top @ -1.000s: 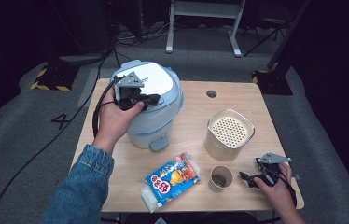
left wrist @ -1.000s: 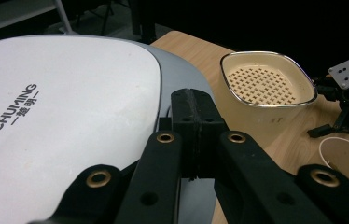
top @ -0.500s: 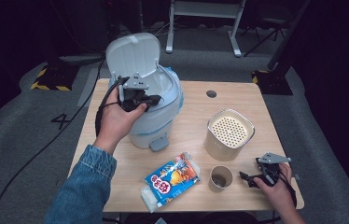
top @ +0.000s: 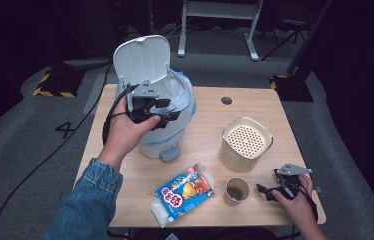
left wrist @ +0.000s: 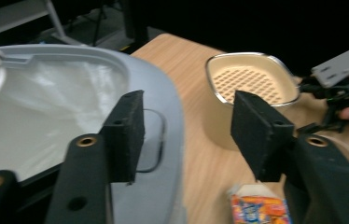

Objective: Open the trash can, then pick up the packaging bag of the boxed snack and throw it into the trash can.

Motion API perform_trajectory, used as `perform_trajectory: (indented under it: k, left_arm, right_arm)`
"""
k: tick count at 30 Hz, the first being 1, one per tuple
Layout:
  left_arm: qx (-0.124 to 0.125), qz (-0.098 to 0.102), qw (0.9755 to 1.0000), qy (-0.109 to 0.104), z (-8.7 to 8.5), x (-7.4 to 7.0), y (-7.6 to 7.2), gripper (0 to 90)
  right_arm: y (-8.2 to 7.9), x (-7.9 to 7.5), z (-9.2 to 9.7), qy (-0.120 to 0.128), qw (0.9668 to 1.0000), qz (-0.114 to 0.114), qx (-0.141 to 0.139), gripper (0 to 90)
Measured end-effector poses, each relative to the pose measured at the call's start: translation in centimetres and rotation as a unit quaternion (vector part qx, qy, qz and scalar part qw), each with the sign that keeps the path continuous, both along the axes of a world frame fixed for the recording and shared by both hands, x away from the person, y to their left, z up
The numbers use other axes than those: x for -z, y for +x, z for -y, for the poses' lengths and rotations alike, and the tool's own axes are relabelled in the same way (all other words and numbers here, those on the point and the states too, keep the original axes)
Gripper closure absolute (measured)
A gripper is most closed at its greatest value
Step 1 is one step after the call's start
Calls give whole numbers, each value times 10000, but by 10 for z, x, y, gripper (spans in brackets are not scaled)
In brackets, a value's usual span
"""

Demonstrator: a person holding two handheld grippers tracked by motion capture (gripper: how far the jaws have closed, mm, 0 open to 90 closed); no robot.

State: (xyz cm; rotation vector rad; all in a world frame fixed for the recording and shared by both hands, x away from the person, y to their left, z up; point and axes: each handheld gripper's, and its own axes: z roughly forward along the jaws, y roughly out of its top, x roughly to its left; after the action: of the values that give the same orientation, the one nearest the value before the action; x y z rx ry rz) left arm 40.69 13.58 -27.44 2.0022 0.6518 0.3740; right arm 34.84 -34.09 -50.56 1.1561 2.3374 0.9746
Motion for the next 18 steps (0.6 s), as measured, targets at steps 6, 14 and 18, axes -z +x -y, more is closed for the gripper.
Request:
perform_trajectory:
  k: [6, 14, 18]
  left_arm:
    - [96, 19, 9999, -69, -2, -2, -17, 358]
    - [235, 64, 9996, 168, 2, 7, -41, 323]
    - [360, 28, 9992, 162, 5, 19, -52, 319]
  right_arm:
    - [0, 0, 0, 1, 10000, 1, 0, 18]
    - [0, 0, 0, 0, 10000, 0, 0, 19]
    - [0, 0, 0, 1, 10000, -1, 0, 18]
